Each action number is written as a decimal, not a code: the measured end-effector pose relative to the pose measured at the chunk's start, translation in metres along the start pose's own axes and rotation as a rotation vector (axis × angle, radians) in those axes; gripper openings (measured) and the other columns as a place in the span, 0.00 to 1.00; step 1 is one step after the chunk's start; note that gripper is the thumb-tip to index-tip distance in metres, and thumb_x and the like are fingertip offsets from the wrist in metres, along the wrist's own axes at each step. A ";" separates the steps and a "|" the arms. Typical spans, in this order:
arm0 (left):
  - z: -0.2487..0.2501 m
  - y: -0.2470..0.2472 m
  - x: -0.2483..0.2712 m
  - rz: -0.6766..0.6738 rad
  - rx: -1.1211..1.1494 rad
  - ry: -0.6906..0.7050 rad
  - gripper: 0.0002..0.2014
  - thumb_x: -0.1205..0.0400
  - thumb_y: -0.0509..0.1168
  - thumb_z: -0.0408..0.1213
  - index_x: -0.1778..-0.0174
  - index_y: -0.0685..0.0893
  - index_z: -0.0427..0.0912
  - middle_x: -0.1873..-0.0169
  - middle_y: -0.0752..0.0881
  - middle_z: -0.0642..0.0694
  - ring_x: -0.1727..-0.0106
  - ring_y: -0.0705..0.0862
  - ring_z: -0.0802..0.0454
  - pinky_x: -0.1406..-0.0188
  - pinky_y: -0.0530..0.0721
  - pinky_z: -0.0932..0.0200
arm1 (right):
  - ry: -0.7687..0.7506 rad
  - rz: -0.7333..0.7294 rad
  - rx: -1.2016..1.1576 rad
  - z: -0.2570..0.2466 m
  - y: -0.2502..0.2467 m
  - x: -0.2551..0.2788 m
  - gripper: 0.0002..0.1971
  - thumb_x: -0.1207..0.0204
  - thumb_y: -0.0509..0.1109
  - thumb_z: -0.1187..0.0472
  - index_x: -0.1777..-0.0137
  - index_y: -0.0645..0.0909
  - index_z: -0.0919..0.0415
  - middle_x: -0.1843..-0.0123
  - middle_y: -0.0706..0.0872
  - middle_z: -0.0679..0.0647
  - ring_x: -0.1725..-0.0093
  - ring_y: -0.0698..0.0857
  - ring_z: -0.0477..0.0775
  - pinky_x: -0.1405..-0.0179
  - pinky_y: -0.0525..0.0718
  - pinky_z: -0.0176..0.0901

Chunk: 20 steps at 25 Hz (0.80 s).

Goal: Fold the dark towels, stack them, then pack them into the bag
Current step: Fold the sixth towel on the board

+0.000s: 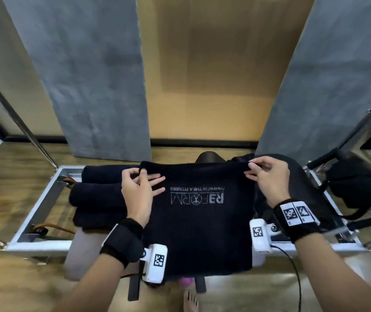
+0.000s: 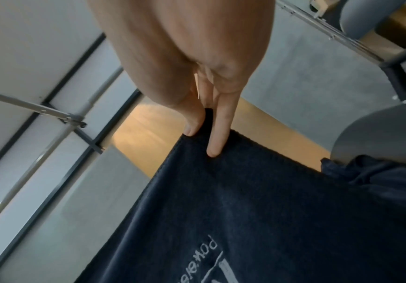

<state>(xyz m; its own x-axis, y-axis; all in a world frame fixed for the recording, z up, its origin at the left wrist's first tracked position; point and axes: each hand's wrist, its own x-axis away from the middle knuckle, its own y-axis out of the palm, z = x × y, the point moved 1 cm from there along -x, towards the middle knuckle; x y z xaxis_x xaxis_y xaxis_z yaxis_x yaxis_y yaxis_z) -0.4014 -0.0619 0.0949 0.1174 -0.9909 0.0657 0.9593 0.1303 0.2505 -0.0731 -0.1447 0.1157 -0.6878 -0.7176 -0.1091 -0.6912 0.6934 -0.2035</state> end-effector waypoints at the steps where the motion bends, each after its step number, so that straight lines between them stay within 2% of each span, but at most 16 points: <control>1: -0.010 0.011 -0.014 0.021 -0.010 -0.019 0.04 0.05 0.58 0.34 0.45 0.72 0.47 0.53 0.93 0.31 0.53 0.97 0.39 0.66 0.95 0.46 | 0.030 0.012 -0.004 0.008 0.009 -0.016 0.12 0.20 0.76 0.73 0.61 0.91 0.58 0.59 0.93 0.58 0.63 0.95 0.59 0.61 0.94 0.45; 3: -0.032 0.028 -0.040 0.071 -0.034 -0.058 0.04 0.05 0.58 0.34 0.45 0.71 0.46 0.53 0.92 0.31 0.55 0.97 0.39 0.66 0.95 0.48 | 0.098 0.024 -0.001 0.025 0.027 -0.048 0.10 0.20 0.76 0.73 0.60 0.91 0.60 0.59 0.93 0.60 0.64 0.95 0.61 0.62 0.94 0.45; 7: -0.078 0.050 -0.086 0.194 -0.111 -0.159 0.02 0.05 0.57 0.33 0.41 0.70 0.43 0.57 0.90 0.28 0.67 0.95 0.36 0.73 0.92 0.53 | 0.197 -0.005 0.099 0.067 0.063 -0.100 0.07 0.21 0.77 0.72 0.58 0.92 0.63 0.56 0.93 0.63 0.67 0.94 0.63 0.60 0.95 0.53; 9: -0.097 0.057 -0.109 0.246 -0.147 -0.207 0.01 0.05 0.57 0.32 0.41 0.70 0.42 0.57 0.90 0.27 0.68 0.94 0.35 0.74 0.92 0.53 | 0.239 -0.036 0.156 0.089 0.079 -0.122 0.06 0.21 0.78 0.71 0.58 0.92 0.62 0.55 0.93 0.62 0.68 0.94 0.61 0.60 0.95 0.55; 11: -0.113 0.063 -0.128 0.290 -0.157 -0.262 0.02 0.06 0.57 0.30 0.39 0.70 0.39 0.55 0.89 0.23 0.64 0.94 0.33 0.70 0.93 0.50 | 0.281 -0.061 0.207 0.108 0.094 -0.139 0.07 0.22 0.79 0.71 0.60 0.91 0.61 0.57 0.93 0.61 0.70 0.94 0.59 0.61 0.95 0.56; 14: -0.130 0.067 -0.144 0.297 -0.169 -0.335 0.09 0.07 0.54 0.24 0.32 0.69 0.32 0.48 0.85 0.19 0.54 0.93 0.30 0.59 0.94 0.43 | 0.311 -0.089 0.257 0.129 0.109 -0.153 0.09 0.22 0.78 0.74 0.61 0.90 0.62 0.56 0.93 0.63 0.71 0.93 0.59 0.61 0.95 0.57; 15: -0.134 0.068 -0.145 0.274 -0.181 -0.342 0.11 0.08 0.53 0.22 0.30 0.69 0.33 0.46 0.84 0.21 0.51 0.92 0.32 0.54 0.93 0.43 | 0.308 -0.102 0.269 0.135 0.112 -0.155 0.09 0.22 0.77 0.76 0.59 0.90 0.63 0.54 0.92 0.64 0.70 0.93 0.59 0.60 0.95 0.57; 17: -0.138 0.069 -0.141 0.197 -0.233 -0.309 0.15 0.09 0.56 0.21 0.28 0.68 0.38 0.42 0.83 0.31 0.45 0.92 0.40 0.48 0.92 0.46 | 0.289 -0.126 0.269 0.142 0.112 -0.154 0.11 0.22 0.73 0.80 0.53 0.89 0.64 0.48 0.90 0.65 0.66 0.93 0.60 0.57 0.95 0.54; 20: -0.137 0.064 -0.128 0.084 -0.293 -0.240 0.18 0.09 0.62 0.25 0.24 0.72 0.40 0.37 0.83 0.43 0.37 0.88 0.50 0.42 0.91 0.48 | 0.231 -0.153 0.224 0.140 0.103 -0.141 0.16 0.21 0.69 0.82 0.48 0.88 0.61 0.40 0.87 0.65 0.58 0.94 0.62 0.52 0.95 0.50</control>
<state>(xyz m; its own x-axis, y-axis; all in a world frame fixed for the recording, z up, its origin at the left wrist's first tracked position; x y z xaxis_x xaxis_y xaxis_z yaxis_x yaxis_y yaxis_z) -0.3199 0.0683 -0.0297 0.1683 -0.9367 0.3071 0.9857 0.1608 -0.0499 -0.0157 0.0190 -0.0262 -0.6300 -0.7607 0.1566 -0.7416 0.5295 -0.4119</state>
